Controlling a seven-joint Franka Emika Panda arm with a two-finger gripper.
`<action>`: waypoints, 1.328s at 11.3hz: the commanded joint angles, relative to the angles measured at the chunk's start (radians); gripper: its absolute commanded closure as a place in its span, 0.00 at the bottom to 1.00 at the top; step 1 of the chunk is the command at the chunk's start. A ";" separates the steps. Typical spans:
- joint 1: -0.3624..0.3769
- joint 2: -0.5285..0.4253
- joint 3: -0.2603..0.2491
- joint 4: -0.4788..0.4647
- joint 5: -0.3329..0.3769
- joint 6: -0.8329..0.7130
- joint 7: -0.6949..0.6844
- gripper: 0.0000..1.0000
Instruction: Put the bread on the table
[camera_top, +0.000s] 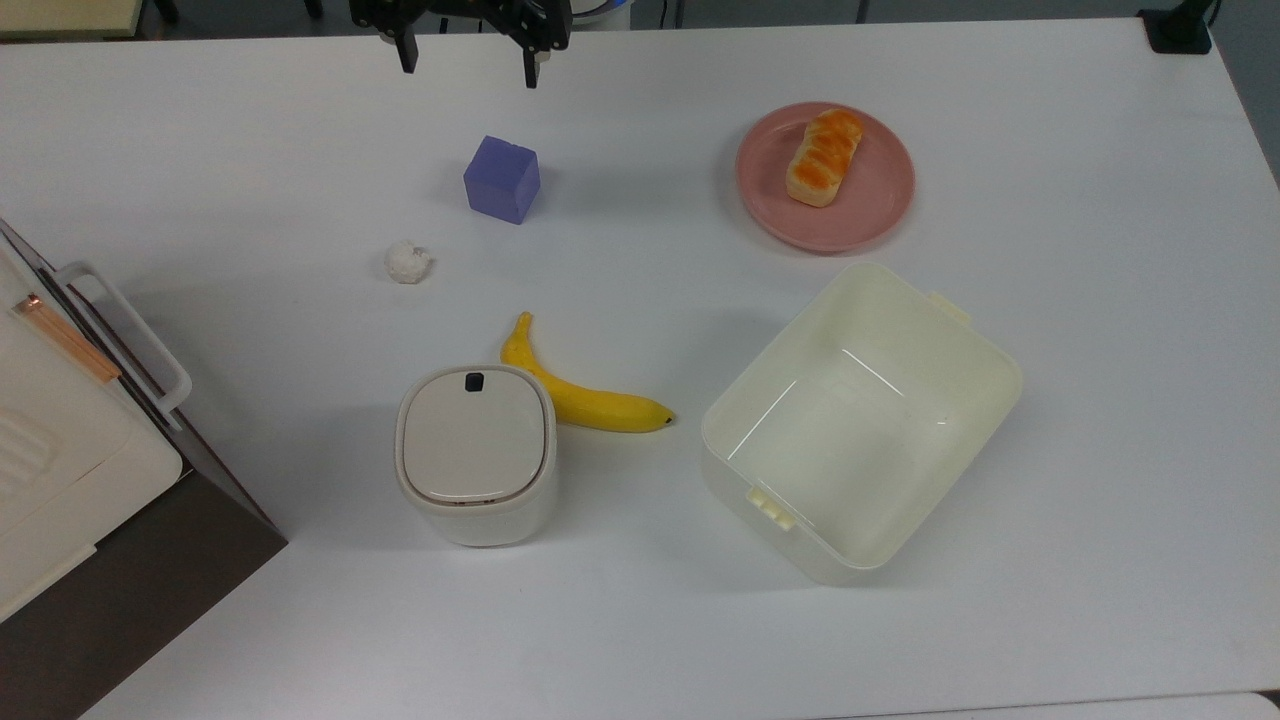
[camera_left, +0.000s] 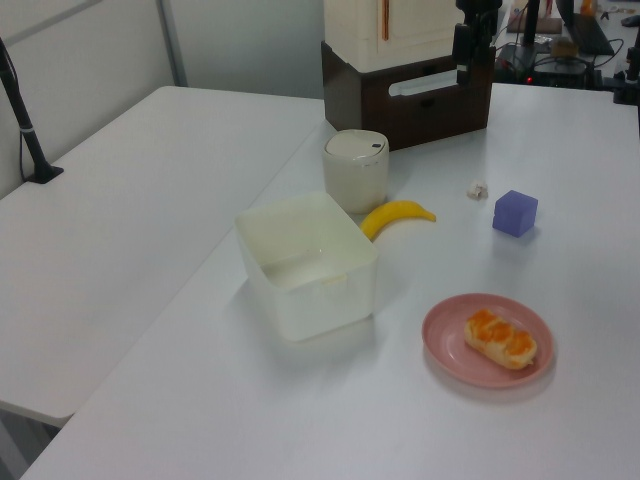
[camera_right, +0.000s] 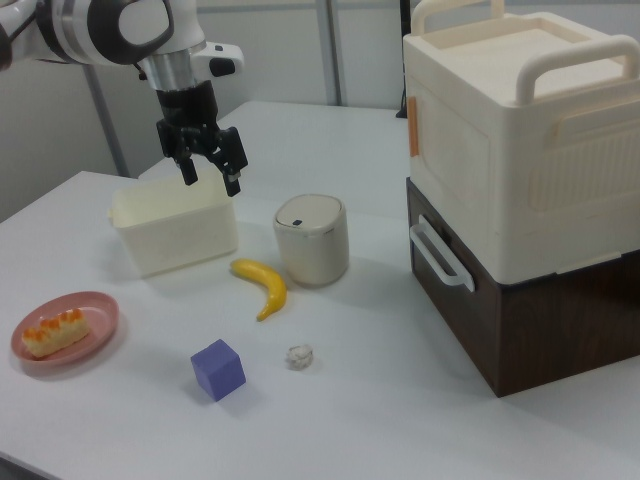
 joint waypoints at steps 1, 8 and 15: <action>0.024 -0.013 -0.021 0.003 -0.002 0.014 0.003 0.00; 0.022 -0.010 -0.019 0.001 -0.004 0.005 -0.036 0.00; 0.021 -0.007 -0.021 0.001 -0.007 0.016 -0.045 0.00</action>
